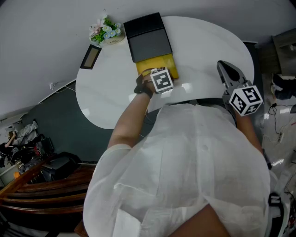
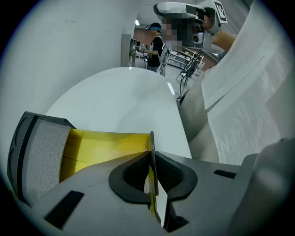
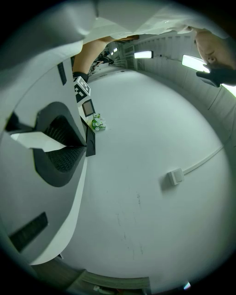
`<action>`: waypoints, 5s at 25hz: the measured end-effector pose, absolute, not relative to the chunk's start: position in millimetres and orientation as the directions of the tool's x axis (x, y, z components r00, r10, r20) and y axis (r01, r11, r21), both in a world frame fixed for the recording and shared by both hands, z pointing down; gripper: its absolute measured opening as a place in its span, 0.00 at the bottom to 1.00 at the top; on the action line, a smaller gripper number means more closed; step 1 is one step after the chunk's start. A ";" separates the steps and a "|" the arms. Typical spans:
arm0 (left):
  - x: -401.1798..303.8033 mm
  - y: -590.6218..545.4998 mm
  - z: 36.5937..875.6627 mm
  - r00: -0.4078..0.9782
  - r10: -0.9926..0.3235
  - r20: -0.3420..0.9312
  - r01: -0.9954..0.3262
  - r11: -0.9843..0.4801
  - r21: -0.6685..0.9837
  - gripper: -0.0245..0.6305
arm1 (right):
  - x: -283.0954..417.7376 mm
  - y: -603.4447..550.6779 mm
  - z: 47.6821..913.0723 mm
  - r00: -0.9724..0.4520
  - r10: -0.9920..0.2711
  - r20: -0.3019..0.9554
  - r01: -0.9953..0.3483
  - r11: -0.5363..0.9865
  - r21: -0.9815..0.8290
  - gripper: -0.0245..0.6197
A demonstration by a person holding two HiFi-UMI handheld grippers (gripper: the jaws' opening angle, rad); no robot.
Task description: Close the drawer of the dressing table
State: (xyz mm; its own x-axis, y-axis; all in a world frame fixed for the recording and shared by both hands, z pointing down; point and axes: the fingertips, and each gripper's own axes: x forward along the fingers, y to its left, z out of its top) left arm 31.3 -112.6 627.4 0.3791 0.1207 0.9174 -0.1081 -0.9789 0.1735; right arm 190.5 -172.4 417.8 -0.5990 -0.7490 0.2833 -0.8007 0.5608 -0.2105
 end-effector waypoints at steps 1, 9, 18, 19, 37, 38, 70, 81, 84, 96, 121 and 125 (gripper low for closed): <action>31.5 -113.8 627.4 0.381 0.120 0.917 -0.108 -0.979 0.173 0.09 | 190.6 -172.7 417.9 -0.598 -0.750 0.283 -0.801 0.560 -0.211 0.05; 29.5 -125.4 628.6 0.379 0.111 0.919 -0.110 -0.980 0.164 0.09 | 191.3 -175.0 418.3 -0.593 -0.753 0.285 -0.805 0.555 -0.209 0.05; 23.3 -140.0 628.1 0.363 0.088 0.928 -0.124 -0.982 0.142 0.09 | 191.6 -176.9 417.1 -0.583 -0.760 0.288 -0.812 0.544 -0.210 0.05; 23.8 -141.1 628.1 0.365 0.088 0.927 -0.124 -0.982 0.142 0.09 | 191.6 -177.0 417.4 -0.583 -0.760 0.289 -0.813 0.543 -0.210 0.05; 18.1 -164.0 631.7 0.321 -0.056 0.945 -0.137 -0.991 -0.012 0.26 | 197.1 -178.6 418.1 -0.566 -0.770 0.295 -0.825 0.526 -0.209 0.05; 18.0 -165.6 630.6 0.313 -0.081 0.946 -0.127 -0.991 -0.043 0.29 | 197.2 -178.7 418.0 -0.566 -0.770 0.295 -0.825 0.525 -0.210 0.05; 8.3 -211.0 621.5 0.283 -0.233 0.930 -0.172 -0.967 -0.190 0.71 | 200.5 -180.8 418.8 -0.555 -0.778 0.294 -0.832 0.513 -0.211 0.05; 6.6 -216.8 620.6 0.299 -0.244 0.923 -0.179 -0.964 -0.196 0.69 | 197.8 -182.8 418.4 -0.554 -0.779 0.294 -0.833 0.512 -0.212 0.05; 6.3 -218.6 620.1 0.297 -0.251 0.921 -0.181 -0.962 -0.204 0.65 | 198.2 -183.1 418.7 -0.553 -0.780 0.294 -0.833 0.511 -0.212 0.05; 5.2 -224.0 618.1 0.289 -0.278 0.916 -0.186 -0.955 -0.231 0.56 | 197.1 -184.5 417.8 -0.551 -0.781 0.293 -0.834 0.509 -0.211 0.05; 0.7 -234.8 612.7 0.253 -0.312 0.916 -0.194 -0.944 -0.268 0.39 | 199.6 -188.9 413.2 -0.541 -0.794 0.277 -0.840 0.497 -0.215 0.05; 0.3 -238.3 610.5 0.252 -0.319 0.914 -0.198 -0.941 -0.274 0.33 | 200.2 -188.4 414.2 -0.541 -0.794 0.278 -0.840 0.498 -0.214 0.05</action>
State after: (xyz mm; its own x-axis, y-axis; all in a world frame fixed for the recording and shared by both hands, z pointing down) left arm 0.3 -238.3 610.5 0.2517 -0.3193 0.9136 -0.1980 -0.9410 -0.2744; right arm 200.2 -188.4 414.2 -0.5411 -0.7936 0.2783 -0.8404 0.4979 -0.2142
